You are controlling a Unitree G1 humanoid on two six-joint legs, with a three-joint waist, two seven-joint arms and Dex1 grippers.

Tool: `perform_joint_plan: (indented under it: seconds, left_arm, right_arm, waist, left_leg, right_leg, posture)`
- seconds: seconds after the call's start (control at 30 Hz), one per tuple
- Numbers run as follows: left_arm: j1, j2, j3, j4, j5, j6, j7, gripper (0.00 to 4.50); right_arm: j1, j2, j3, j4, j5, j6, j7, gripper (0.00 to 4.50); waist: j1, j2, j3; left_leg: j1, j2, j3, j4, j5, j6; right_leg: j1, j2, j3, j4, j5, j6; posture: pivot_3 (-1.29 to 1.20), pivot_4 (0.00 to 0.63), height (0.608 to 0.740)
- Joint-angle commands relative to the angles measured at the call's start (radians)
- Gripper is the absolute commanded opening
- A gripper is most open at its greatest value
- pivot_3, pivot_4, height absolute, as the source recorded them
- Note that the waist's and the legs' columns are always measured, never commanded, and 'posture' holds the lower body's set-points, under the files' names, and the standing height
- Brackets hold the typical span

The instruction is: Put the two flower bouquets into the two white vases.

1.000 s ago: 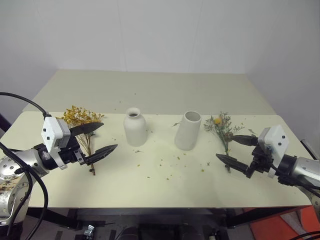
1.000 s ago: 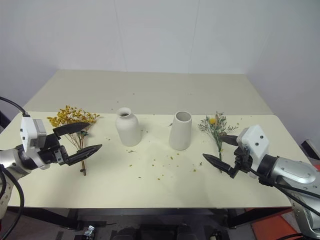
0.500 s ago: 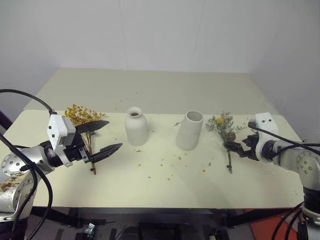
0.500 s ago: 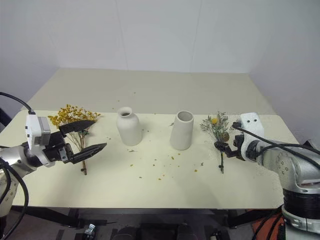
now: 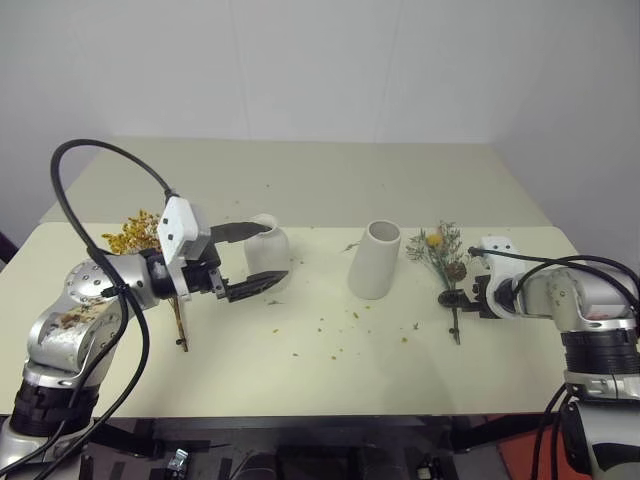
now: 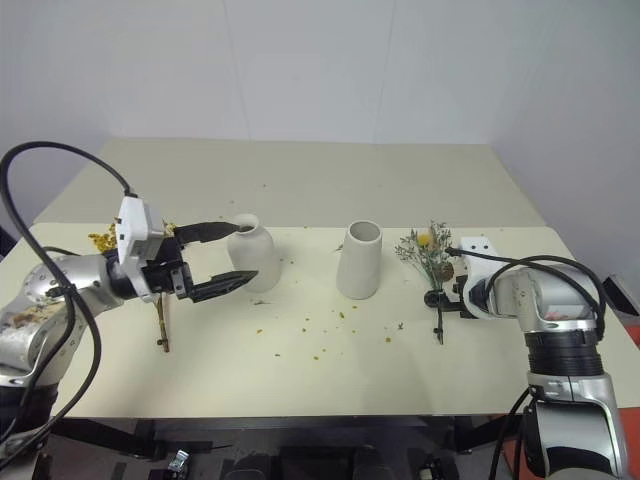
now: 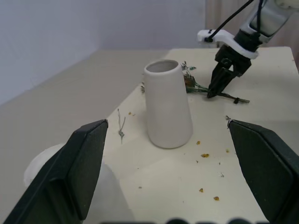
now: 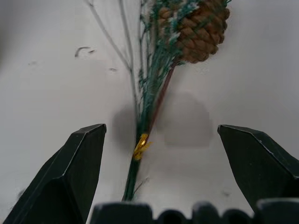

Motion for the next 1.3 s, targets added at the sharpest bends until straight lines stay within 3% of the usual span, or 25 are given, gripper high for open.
perform_joint_plan:
  seconds: [0.03, 0.37, 0.5, 0.63, 0.73, 0.87, 1.07, 1.3]
  left_arm:
    - [-0.068, -0.017, -0.043, 0.015, 0.03, 0.011, 0.003, 4.5]
    - [-0.134, -0.064, -0.083, 0.05, 0.062, 0.009, -0.015, 4.5]
    - [-0.148, -0.073, -0.077, 0.07, 0.07, 0.003, -0.019, 4.5]
    - [-0.17, -0.09, -0.082, 0.089, 0.079, 0.002, -0.02, 4.5]
    - [-0.205, -0.117, -0.107, 0.121, 0.097, 0.005, -0.025, 4.5]
    - [-0.24, -0.151, -0.133, 0.151, 0.104, 0.006, -0.041, 4.5]
    - [-0.31, -0.204, -0.185, 0.219, 0.138, 0.007, -0.052, 4.5]
    - [-0.423, -0.256, -0.261, 0.353, 0.227, 0.017, -0.062, 4.5]
  right_arm:
    - [-0.041, 0.014, 0.014, 0.05, -0.039, -0.064, 0.018, 3.58]
    - [-0.059, 0.039, 0.057, 0.047, -0.082, -0.067, 0.059, 0.08]
    - [-0.06, 0.051, 0.015, 0.034, -0.09, -0.056, 0.037, 0.03]
    - [-0.073, 0.082, -0.105, 0.006, -0.087, -0.034, -0.012, 0.03]
    - [-0.058, 0.156, -0.265, -0.09, -0.073, -0.183, -0.085, 0.03]
    - [-0.058, 0.25, -0.374, -0.209, -0.053, -0.399, -0.129, 0.03]
    - [-0.138, 0.334, -0.416, -0.27, 0.031, -0.629, -0.099, 0.03]
    - [-0.197, 0.425, -0.327, -0.29, 0.099, -0.776, -0.023, 0.03]
  waist:
    - [-0.003, 0.0, 0.0]
    - [-0.021, 0.0, 0.0]
    - [-0.02, 0.0, 0.0]
    - [-0.018, 0.0, 0.0]
    - [-0.017, 0.0, 0.0]
    - [-0.019, 0.0, 0.0]
    - [-0.019, 0.0, 0.0]
    - [-0.02, 0.001, 0.001]
  left_leg:
    - [0.0, 0.0, 0.0, 0.0, 0.0, 0.0]
    - [0.0, 0.0, 0.0, 0.0, 0.0, 0.0]
    - [0.0, 0.0, 0.0, 0.0, 0.0, 0.0]
    - [0.0, 0.0, 0.0, 0.0, 0.0, 0.0]
    - [-0.001, 0.0, 0.0, 0.0, 0.0, 0.0]
    - [-0.001, 0.0, 0.0, 0.0, 0.0, 0.0]
    - [-0.001, 0.0, 0.0, 0.0, 0.0, 0.0]
    - [-0.001, 0.0, -0.001, 0.0, 0.0, 0.0]
  right_leg:
    - [0.0, 0.0, 0.0, 0.0, 0.0, 0.0]
    - [0.0, 0.0, 0.001, 0.001, 0.0, 0.0]
    - [0.0, 0.0, 0.001, 0.001, 0.0, 0.0]
    - [0.0, 0.0, 0.001, 0.001, 0.001, 0.0]
    - [-0.001, 0.0, 0.001, 0.001, 0.003, -0.004]
    - [-0.001, 0.0, 0.001, 0.001, 0.003, -0.003]
    - [-0.002, 0.0, 0.001, 0.002, 0.003, -0.003]
    - [-0.002, 0.001, 0.001, 0.003, 0.004, -0.005]
  posture:
    - [0.0, 0.15, 0.74]
    - [0.0, 0.15, 0.74]
    - [0.0, 0.15, 0.74]
    - [0.0, 0.15, 0.74]
    - [0.0, 0.15, 0.74]
    - [0.0, 0.15, 0.74]
    - [0.0, 0.15, 0.74]
    - [0.0, 0.15, 0.74]
